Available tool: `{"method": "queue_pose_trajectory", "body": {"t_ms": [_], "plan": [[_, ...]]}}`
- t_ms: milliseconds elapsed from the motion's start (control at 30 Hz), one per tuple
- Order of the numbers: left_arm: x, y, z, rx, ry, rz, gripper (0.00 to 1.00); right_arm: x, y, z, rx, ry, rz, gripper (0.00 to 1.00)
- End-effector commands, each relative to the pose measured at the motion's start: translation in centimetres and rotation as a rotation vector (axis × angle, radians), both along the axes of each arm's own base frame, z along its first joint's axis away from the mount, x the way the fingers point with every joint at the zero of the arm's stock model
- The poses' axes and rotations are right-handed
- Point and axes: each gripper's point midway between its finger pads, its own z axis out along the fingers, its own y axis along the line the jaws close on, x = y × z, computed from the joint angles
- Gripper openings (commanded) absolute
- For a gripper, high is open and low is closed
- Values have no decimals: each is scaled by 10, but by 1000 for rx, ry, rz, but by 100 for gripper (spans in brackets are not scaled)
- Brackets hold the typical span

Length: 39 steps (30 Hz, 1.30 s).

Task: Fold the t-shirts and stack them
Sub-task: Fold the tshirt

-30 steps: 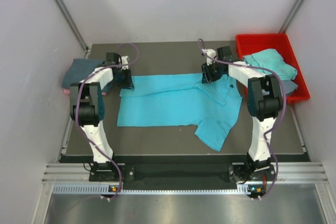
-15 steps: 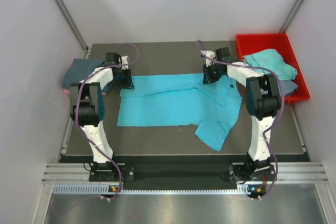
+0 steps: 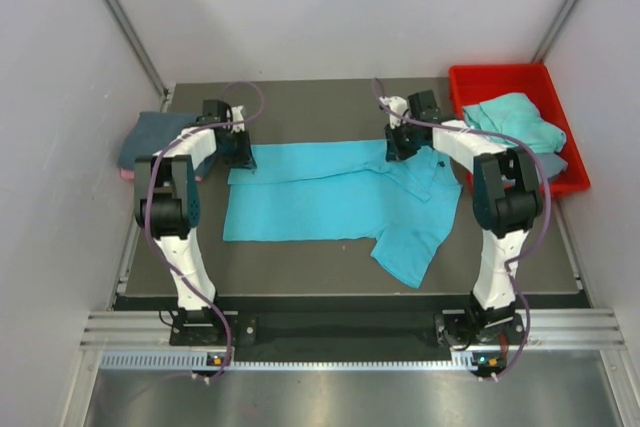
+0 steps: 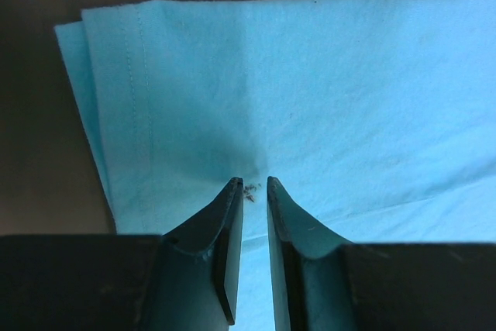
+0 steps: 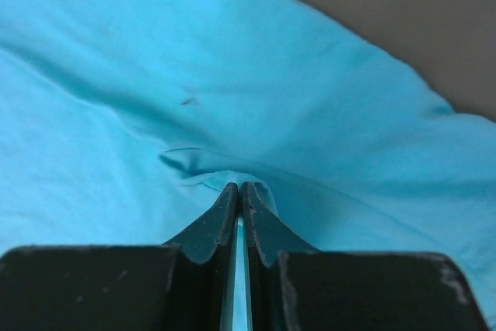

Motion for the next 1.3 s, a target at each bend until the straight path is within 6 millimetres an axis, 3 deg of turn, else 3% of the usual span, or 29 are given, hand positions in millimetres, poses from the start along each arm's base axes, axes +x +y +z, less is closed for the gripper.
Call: {"method": "queue_pose_trajectory", "body": {"t_ms": [0, 133, 267, 333, 367, 400, 500, 600, 800, 967, 1067, 1267], "plan": [[18, -5, 8, -29, -44, 0, 24, -21, 25, 41, 28, -65, 61, 4], [21, -6, 5, -37, -29, -2, 24, -49, 44, 44, 37, -43, 97, 4], [23, -5, 3, -36, -12, 1, 23, -75, 48, 46, 28, -25, 104, 7], [23, -5, 4, -33, -14, 0, 23, -83, 45, 46, 29, -7, 93, 13], [23, -5, 4, -34, -14, 1, 23, -91, 42, 44, 23, 5, 92, 24], [23, -5, 5, -35, -15, 0, 23, -93, 38, 43, 10, 3, 89, 29], [24, -7, 7, -41, -18, 2, 23, -94, 29, 45, -13, -11, 80, 33], [25, -6, 7, -37, -22, 1, 23, -80, 17, 50, -20, -39, 35, 33], [28, 3, 8, 19, -12, -4, 23, -26, -20, 51, -9, -77, -133, 34], [38, 12, 0, 70, 6, 4, 23, 18, -53, 40, 13, -62, -261, 36], [37, 19, -13, 109, 66, 16, 23, 35, -74, 31, 8, -56, -322, 37], [61, 40, -7, 200, 11, 61, 26, 59, -118, 20, -36, -76, -417, 38]]}}
